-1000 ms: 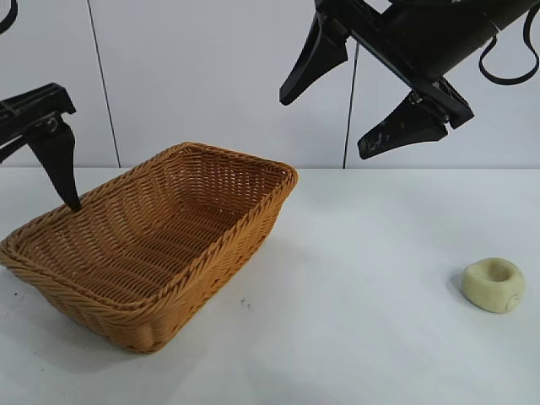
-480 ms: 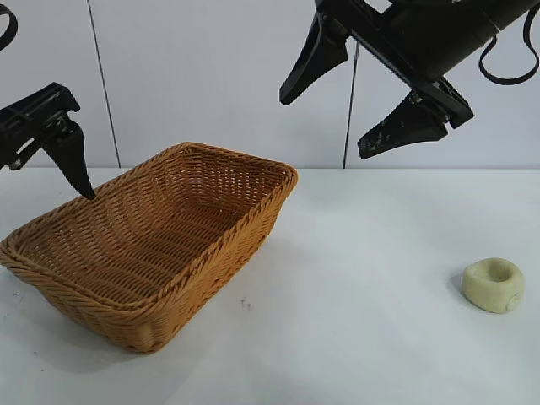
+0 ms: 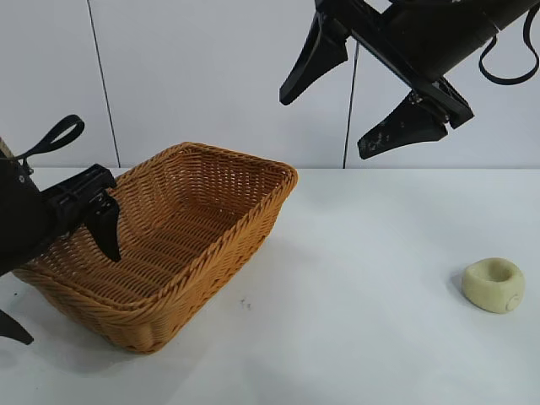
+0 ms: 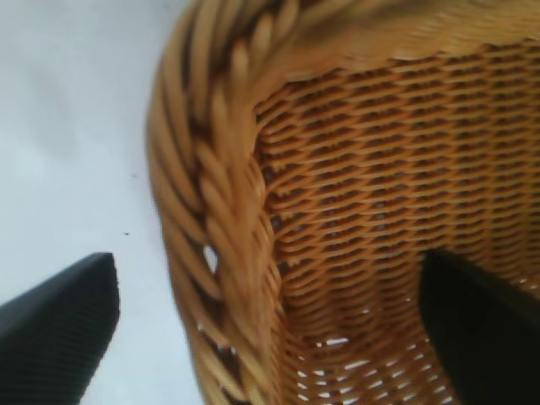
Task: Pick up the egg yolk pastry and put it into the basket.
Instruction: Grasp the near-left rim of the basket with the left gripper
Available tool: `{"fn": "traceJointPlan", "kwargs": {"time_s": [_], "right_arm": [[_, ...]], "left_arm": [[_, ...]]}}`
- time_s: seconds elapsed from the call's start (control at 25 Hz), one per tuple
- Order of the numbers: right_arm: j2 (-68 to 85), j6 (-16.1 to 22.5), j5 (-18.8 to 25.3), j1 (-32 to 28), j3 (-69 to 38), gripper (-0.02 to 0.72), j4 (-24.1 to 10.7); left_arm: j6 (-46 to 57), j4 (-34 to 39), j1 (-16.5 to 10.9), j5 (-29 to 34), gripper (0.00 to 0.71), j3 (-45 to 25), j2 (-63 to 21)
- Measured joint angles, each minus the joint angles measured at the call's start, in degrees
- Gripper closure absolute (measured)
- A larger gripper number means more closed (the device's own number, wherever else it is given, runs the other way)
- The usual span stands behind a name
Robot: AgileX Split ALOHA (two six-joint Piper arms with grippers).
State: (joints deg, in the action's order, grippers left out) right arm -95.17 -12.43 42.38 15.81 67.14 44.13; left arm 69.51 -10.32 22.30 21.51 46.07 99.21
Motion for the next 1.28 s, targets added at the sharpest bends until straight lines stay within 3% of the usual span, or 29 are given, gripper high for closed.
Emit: {"fn": "traceJointPlan", "kwargs": {"time_s": [0.36,0.84,1.08,1.28], "right_arm": [[0.00,0.00,0.00,0.00,0.00,0.008,0.00],[0.00,0.00,0.00,0.00,0.00,0.008,0.00],[0.00,0.00,0.00,0.00,0.00,0.008,0.00],[0.00,0.00,0.00,0.00,0.00,0.008,0.00]], "left_arm": [[-0.05,-0.33,0.00,-0.11,0.044,0.00,1.94],[0.51,-0.90,0.00,0.39,0.601,0.06,1.94],[-0.52,-1.02,-0.05,1.01,0.618,0.31,1.94],[-8.42,-2.64,-2.67,4.57,0.618,3.46,0.91]]}}
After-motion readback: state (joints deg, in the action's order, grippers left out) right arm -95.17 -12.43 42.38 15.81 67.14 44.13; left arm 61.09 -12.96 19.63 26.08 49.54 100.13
